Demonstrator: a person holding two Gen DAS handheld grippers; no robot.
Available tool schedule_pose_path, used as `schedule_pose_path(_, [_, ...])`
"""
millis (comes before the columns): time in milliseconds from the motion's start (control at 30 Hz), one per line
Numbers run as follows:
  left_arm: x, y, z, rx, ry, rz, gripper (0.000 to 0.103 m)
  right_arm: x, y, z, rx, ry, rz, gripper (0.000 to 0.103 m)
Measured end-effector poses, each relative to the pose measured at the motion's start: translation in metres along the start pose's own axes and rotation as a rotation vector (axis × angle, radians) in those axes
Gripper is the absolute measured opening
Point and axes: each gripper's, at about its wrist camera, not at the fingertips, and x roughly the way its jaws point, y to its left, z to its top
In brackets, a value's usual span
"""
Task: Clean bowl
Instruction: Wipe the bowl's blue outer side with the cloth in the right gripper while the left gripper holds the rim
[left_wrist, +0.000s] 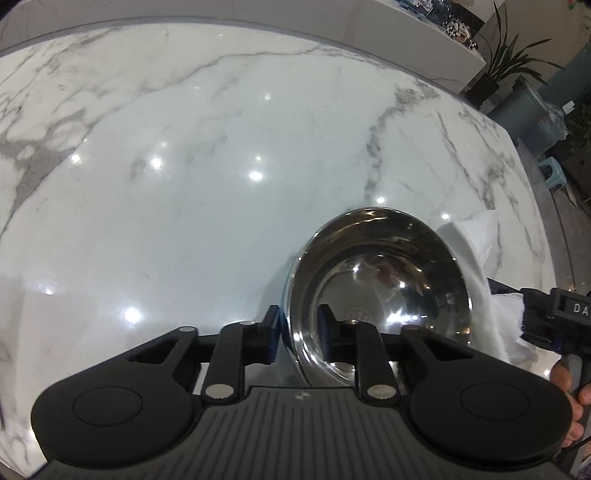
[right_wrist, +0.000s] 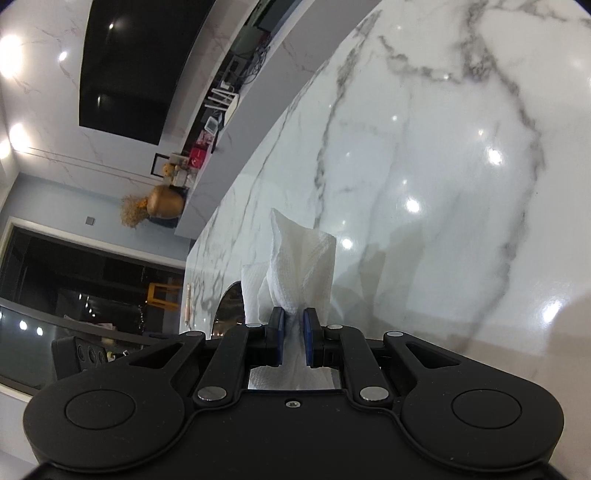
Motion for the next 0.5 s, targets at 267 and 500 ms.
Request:
schedule_pose_path(267, [0.005, -0.007, 0.009, 0.043, -0.042, 0.043, 0.017, 0.019, 0.001, -0.006, 0.008, 0.064, -0.064, 0.01])
schedule_pose_path(500, [0.01, -0.008, 0.015, 0.044, -0.049, 0.04, 0.017, 0.03, 0.0, -0.015, -0.011, 0.116, -0.125, 0.01])
